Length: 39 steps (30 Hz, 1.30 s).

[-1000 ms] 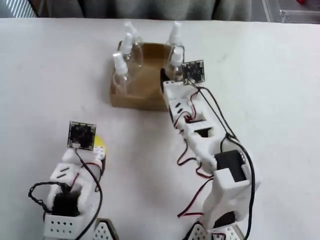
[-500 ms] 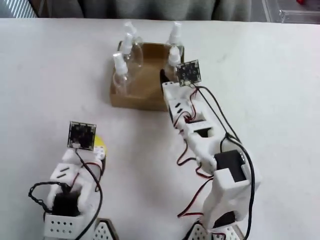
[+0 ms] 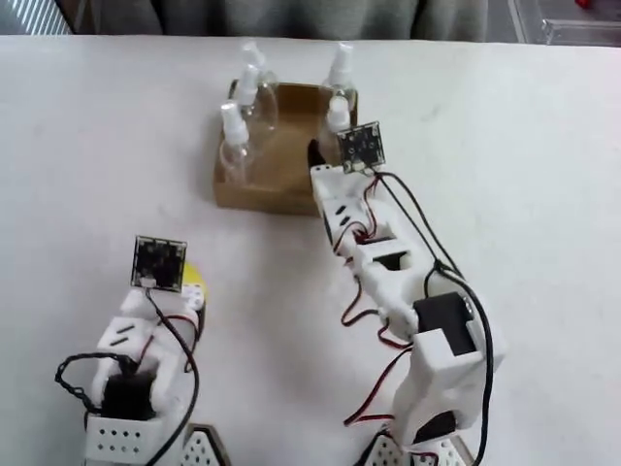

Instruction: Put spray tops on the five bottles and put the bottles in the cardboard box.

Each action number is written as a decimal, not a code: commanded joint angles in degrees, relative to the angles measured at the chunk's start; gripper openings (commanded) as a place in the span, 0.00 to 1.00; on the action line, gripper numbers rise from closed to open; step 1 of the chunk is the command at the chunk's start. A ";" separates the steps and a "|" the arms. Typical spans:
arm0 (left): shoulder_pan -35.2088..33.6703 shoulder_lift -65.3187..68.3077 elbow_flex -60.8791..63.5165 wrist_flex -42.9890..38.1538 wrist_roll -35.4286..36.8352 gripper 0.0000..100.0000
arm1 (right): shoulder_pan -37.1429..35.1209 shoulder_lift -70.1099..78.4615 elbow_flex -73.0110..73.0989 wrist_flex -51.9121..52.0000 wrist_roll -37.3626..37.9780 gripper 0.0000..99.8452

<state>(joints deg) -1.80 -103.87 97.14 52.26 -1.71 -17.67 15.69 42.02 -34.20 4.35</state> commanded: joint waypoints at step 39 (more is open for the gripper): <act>-0.57 -0.57 -0.18 0.00 -0.53 0.02 | -1.27 -0.92 -0.79 -0.92 4.40 0.37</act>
<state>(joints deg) -1.80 -103.87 97.14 52.26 -1.71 -18.55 15.78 42.02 -34.20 8.48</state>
